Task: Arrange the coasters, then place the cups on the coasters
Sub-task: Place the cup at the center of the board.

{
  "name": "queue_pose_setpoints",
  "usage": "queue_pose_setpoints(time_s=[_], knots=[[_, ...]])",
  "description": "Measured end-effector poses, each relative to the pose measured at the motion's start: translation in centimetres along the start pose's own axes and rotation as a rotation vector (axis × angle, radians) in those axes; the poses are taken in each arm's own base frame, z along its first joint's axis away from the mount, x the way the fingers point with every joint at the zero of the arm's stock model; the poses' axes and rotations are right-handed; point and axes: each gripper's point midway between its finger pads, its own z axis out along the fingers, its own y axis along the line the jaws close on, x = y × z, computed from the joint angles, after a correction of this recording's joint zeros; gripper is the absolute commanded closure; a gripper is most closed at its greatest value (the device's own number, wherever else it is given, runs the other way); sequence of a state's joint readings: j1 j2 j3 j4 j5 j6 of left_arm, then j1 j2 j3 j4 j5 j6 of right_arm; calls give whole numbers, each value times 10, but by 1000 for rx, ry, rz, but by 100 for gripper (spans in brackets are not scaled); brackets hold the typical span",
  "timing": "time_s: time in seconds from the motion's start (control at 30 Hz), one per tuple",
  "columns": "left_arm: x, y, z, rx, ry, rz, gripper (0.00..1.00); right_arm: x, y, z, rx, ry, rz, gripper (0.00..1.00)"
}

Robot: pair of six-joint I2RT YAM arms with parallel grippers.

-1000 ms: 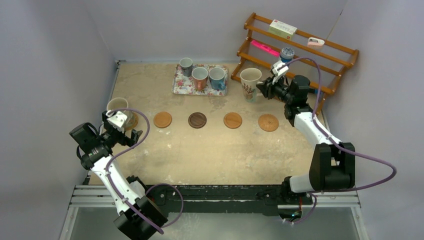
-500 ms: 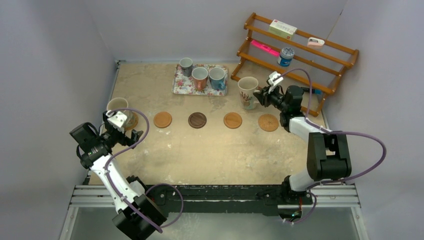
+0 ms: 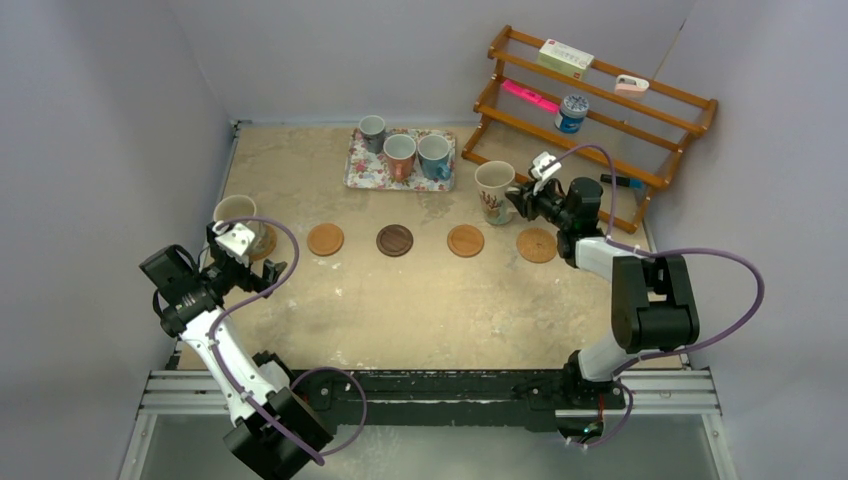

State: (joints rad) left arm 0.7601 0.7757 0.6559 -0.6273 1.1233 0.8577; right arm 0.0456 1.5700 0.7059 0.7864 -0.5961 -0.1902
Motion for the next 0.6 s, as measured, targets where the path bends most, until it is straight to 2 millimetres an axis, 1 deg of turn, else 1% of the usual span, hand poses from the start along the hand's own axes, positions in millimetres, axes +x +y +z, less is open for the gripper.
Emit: queue_pose_setpoints(time_s=[0.1,0.13,0.4,0.6], knots=[[1,-1,0,2,2,-5,0,2,2,-1,-13,8,-21,68],[1,-1,0,3,2,-6,0,2,2,-1,-19,12,-30,67],[2,-3,0,10,3,-2,0,2,4,-6,-45,76,-66,56],[3,-4,0,14,5,-3,0,3,3,-8,-67,147,-57,51]])
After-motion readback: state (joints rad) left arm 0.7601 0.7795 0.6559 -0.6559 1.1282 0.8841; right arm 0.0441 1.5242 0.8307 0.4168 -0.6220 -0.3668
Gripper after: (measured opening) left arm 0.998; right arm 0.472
